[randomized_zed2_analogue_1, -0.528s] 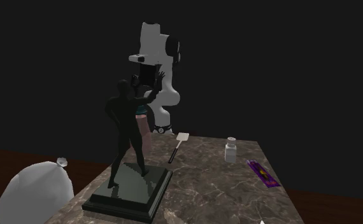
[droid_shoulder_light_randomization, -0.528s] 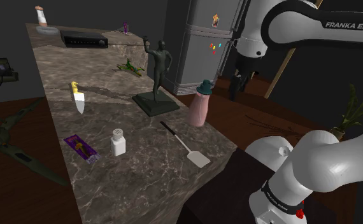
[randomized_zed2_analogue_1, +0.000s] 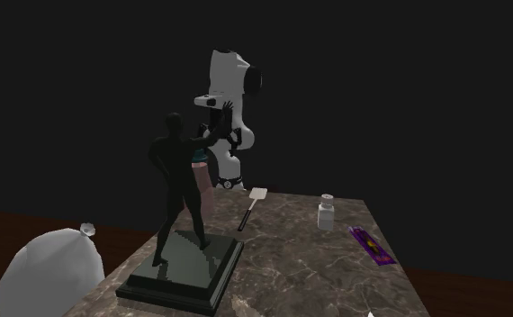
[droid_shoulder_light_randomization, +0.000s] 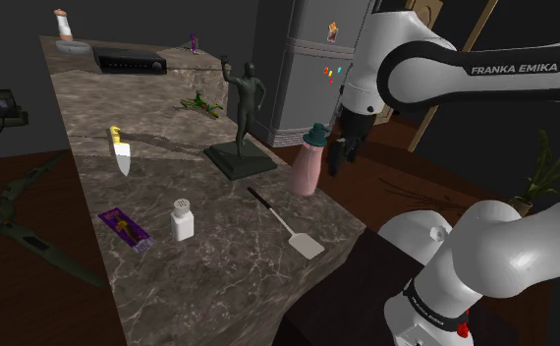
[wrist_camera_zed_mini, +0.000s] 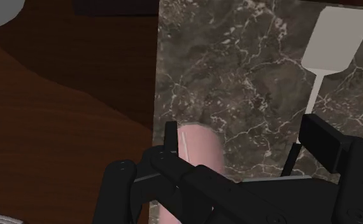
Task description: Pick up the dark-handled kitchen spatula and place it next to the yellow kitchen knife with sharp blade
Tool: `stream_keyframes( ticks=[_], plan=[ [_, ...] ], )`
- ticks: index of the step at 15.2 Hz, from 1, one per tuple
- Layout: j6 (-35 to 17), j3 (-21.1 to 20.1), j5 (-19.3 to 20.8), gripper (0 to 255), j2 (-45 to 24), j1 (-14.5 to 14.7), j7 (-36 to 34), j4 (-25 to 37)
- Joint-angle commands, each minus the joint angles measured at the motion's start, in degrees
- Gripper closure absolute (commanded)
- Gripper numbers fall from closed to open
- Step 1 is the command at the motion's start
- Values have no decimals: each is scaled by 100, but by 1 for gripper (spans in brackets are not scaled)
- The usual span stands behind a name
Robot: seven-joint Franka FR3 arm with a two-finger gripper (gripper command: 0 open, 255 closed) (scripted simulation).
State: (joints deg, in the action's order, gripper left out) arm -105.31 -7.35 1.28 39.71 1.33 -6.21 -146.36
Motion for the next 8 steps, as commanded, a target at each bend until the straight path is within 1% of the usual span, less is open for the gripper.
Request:
stream_keyframes(
  ticks=[1,8],
  plan=[
    [-356,-177,-183,0,-190,69,-314,-92],
    [-1779,-762,-628,0,-1168,219,-1280,-262]
  ],
)
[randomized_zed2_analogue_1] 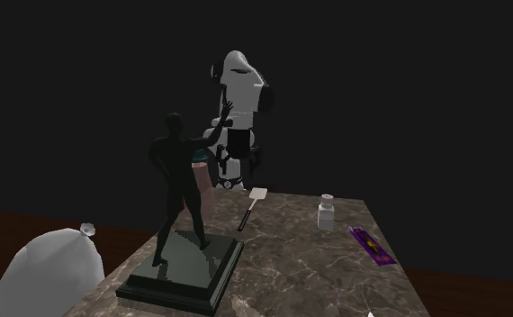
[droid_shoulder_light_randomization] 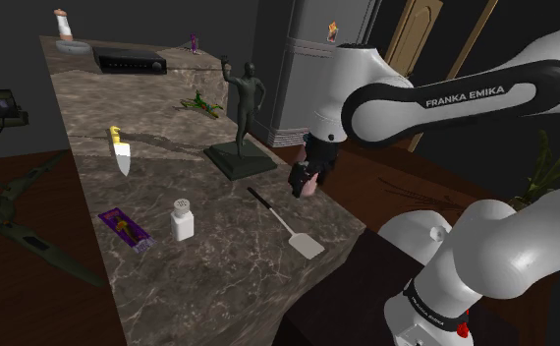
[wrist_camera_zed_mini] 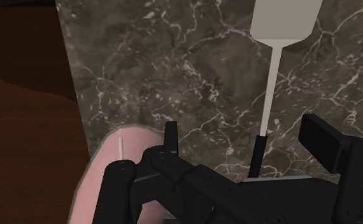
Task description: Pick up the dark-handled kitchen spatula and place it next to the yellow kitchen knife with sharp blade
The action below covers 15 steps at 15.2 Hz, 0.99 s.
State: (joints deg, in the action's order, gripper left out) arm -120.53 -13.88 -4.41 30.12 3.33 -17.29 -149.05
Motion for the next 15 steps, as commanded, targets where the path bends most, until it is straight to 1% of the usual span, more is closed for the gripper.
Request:
stream_keyframes(
  ticks=[1,4,5,12,15],
  plan=[
    [-463,-197,-96,0,-385,29,-313,21],
    [-1071,-459,-151,0,-957,36,-751,119],
    [-1176,-505,-149,0,-1063,34,-832,145],
    [-1820,-590,-40,0,-1503,-26,-924,-70],
    [-1874,-597,-27,0,-1543,-32,-934,-85]
  ],
)
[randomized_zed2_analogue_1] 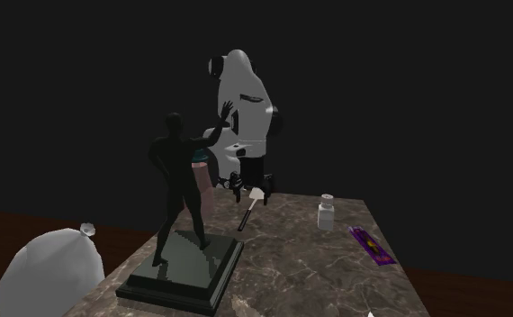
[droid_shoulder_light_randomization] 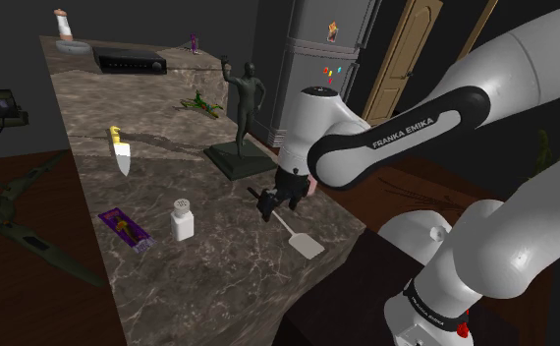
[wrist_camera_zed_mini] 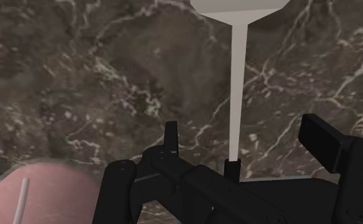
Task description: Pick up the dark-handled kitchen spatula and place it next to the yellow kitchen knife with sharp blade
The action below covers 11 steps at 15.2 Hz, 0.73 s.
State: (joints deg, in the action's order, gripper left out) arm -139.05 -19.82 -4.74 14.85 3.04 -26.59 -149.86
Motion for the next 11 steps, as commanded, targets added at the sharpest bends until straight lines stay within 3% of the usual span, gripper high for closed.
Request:
stream_keyframes(
  ticks=[1,5,6,11],
  plan=[
    [-22,-2,5,0,-16,-3,-3,-4],
    [-21,-2,5,0,-15,-3,-3,-4],
    [-21,-2,5,255,-15,-3,-3,-4],
    [-21,-2,5,255,-15,-3,-3,-4]
  ],
)
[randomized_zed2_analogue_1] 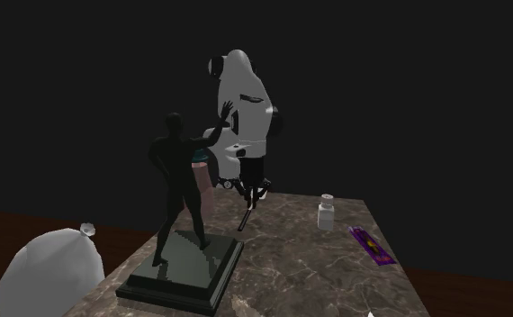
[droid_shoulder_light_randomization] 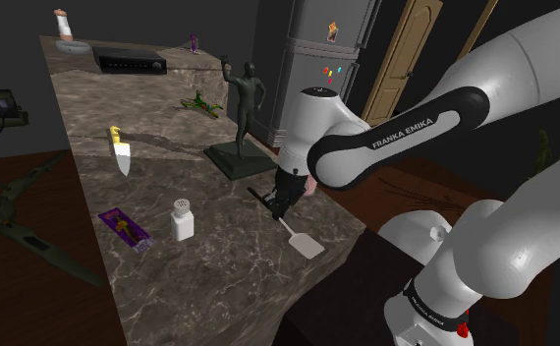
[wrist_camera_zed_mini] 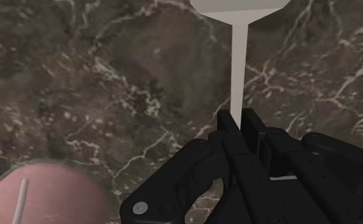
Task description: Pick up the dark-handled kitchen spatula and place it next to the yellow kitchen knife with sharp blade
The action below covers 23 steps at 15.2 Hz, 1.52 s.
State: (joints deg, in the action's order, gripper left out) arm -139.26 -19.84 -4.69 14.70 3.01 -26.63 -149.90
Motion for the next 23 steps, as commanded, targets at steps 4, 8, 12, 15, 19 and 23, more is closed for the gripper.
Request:
stream_keyframes(
  ticks=[4,8,12,15,19,23],
  plan=[
    [0,0,0,255,0,0,0,0],
    [369,50,-65,255,243,29,63,133],
    [732,99,-108,255,457,50,111,287],
    [1000,134,-128,255,599,61,139,415],
    [1350,180,-145,255,763,70,170,604],
    [1375,97,85,255,63,-70,37,1316]
  ],
)
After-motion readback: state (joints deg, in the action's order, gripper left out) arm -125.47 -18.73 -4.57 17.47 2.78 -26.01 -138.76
